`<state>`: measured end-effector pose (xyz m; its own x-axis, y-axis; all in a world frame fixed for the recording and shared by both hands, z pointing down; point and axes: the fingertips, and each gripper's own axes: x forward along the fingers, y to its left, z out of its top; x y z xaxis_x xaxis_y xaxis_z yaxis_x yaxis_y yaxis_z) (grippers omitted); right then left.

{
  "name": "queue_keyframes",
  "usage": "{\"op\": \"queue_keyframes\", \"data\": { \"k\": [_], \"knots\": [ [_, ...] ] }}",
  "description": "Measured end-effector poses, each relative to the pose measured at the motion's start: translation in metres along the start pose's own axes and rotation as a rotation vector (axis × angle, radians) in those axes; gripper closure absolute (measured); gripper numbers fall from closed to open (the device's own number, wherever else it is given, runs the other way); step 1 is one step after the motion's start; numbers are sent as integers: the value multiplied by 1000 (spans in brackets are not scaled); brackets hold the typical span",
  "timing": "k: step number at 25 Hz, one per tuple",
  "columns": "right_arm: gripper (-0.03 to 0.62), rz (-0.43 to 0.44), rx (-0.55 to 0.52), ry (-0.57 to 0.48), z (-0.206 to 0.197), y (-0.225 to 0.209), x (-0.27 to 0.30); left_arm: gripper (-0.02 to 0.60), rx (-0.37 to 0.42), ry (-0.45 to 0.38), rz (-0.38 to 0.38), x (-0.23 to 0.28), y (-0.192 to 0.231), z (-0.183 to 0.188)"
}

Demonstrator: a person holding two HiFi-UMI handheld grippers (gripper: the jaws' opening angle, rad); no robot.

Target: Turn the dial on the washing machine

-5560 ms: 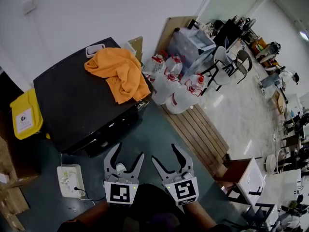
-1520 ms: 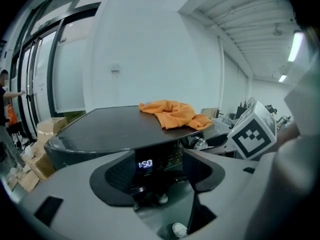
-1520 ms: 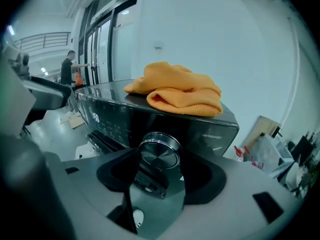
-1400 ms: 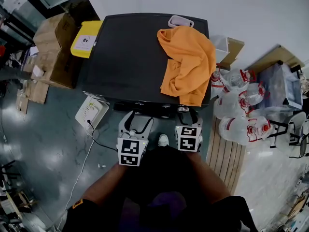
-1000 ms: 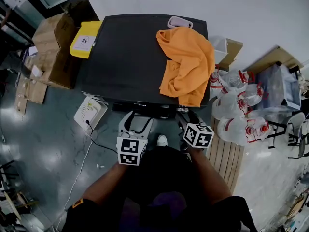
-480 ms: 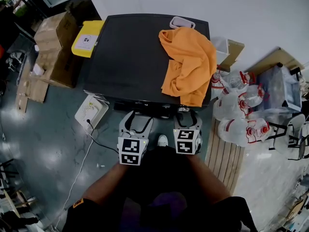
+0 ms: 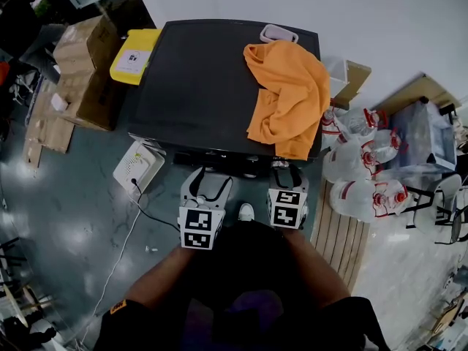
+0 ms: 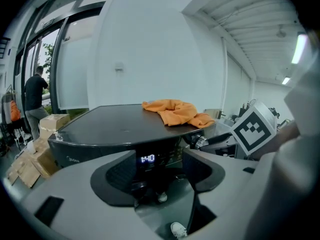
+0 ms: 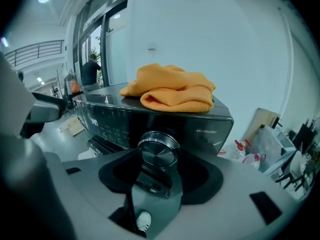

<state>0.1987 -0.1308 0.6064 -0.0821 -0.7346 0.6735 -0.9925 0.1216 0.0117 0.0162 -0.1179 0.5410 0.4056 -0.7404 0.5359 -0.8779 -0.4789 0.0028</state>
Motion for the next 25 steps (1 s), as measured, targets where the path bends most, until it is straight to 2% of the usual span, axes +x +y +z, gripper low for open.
{"op": "queue_keyframes", "data": {
  "k": [7,11,14,17,20,25],
  "knots": [
    [356,190,328,-14,-4,-6,3,291,-14,-6,-2,-3,0,0],
    [356,221,350,-7,-4,-7,2,291,-18,-8,-5,-5,-2,0],
    [354,172,277,-4,-6,-6,-1,291,-13,-11,-3,-7,-3,1],
    [315,86,115,-11,-6,-1,-4,291,-8,-10,3,-8,-1,0],
    [304,22,-38,-21,0,7,-5,291,-5,-8,8,-10,1,-1],
    [304,-78,-211,-10,8,12,-3,291,-1,-9,12,-15,3,-2]
  ]
}}
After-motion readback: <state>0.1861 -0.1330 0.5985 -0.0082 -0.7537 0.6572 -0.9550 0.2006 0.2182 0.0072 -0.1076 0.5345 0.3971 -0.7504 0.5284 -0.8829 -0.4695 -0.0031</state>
